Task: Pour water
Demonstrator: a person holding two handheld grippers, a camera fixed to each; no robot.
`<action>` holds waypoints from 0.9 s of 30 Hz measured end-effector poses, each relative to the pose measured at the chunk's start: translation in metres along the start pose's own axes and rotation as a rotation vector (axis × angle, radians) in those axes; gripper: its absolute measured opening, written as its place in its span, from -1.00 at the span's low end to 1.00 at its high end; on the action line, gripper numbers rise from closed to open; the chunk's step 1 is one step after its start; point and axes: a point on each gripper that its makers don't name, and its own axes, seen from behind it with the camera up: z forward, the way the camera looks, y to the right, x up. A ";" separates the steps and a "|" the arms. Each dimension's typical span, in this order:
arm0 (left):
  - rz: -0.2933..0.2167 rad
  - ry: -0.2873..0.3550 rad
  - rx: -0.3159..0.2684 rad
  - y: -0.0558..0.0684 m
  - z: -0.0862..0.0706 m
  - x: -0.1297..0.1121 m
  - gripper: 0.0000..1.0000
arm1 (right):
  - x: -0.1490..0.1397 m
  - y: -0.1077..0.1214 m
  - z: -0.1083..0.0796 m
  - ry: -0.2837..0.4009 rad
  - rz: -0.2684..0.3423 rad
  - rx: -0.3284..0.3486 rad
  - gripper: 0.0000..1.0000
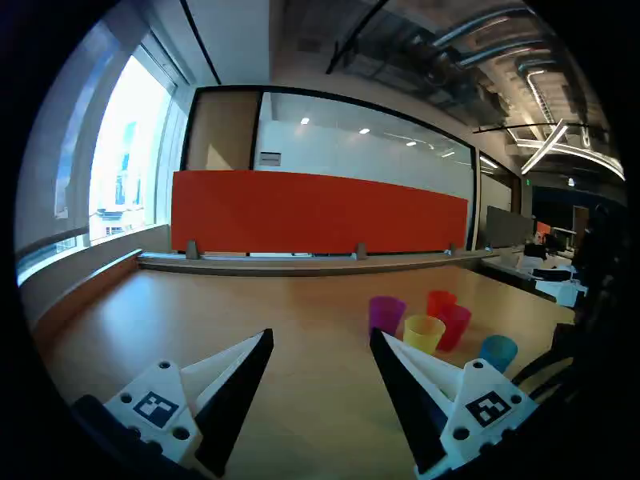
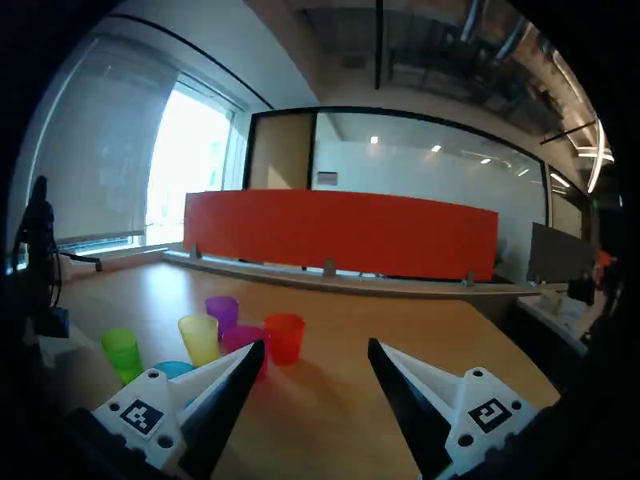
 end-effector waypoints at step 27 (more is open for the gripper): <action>0.020 0.198 0.174 -0.034 0.025 0.040 0.78 | 0.039 0.029 0.030 0.154 0.023 -0.206 1.00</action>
